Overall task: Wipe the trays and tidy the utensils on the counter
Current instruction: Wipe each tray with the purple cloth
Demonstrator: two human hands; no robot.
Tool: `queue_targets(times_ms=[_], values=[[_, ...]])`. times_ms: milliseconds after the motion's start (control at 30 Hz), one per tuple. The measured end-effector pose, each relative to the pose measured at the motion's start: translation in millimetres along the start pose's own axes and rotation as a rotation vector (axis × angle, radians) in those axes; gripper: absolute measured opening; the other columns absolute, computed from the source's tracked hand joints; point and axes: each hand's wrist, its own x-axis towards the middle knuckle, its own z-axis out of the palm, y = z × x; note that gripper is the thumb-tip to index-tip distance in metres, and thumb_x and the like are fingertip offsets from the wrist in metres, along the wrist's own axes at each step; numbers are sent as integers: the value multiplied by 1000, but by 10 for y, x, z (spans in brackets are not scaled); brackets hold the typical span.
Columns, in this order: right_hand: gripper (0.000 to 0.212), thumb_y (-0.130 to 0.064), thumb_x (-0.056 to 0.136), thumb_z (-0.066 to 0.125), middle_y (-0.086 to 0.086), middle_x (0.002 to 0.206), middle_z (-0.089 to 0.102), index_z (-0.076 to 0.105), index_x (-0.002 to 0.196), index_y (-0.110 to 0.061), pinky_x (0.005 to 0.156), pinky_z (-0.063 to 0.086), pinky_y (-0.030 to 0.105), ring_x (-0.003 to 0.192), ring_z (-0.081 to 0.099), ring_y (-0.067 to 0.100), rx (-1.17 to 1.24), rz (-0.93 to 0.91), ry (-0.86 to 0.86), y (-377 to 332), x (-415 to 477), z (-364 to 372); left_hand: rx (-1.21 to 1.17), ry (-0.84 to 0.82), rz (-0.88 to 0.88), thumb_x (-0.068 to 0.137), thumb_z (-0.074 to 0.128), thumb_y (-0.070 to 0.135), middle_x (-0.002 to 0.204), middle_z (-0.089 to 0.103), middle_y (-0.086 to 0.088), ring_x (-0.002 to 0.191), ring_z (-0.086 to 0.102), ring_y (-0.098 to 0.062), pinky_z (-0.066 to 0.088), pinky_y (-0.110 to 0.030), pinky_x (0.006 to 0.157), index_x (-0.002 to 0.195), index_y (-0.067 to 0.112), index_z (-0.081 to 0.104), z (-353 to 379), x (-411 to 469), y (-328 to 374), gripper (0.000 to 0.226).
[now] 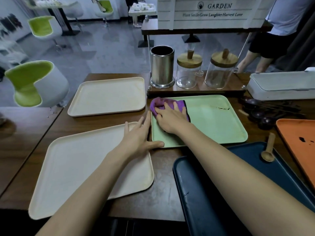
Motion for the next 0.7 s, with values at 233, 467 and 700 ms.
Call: queue_targets(times_ms=[233,467,700], values=[[50,-39,104,27,-1,170,5,28,153,-47,119,0,66,154,-5,37,47,-86,-34,55,-258,45,32,13,-2,83,63,73,171,14,3,158,-8,-13,-11,-60,123,162,26,-17,37,4,-22,122],[50,-43,104,22,-3,169,5,23,153,-51,120,3,63,154,-3,36,21,-56,-32,50,-306,34,68,-23,4,84,57,75,169,23,-2,158,-8,-16,-8,-61,123,162,30,-14,34,-3,-16,115],[42,-42,98,39,6,145,33,42,140,-42,104,26,53,128,30,37,-115,56,195,-74,121,12,189,-92,8,45,0,109,171,14,11,159,-5,-23,0,-66,121,161,44,11,12,10,-37,133]])
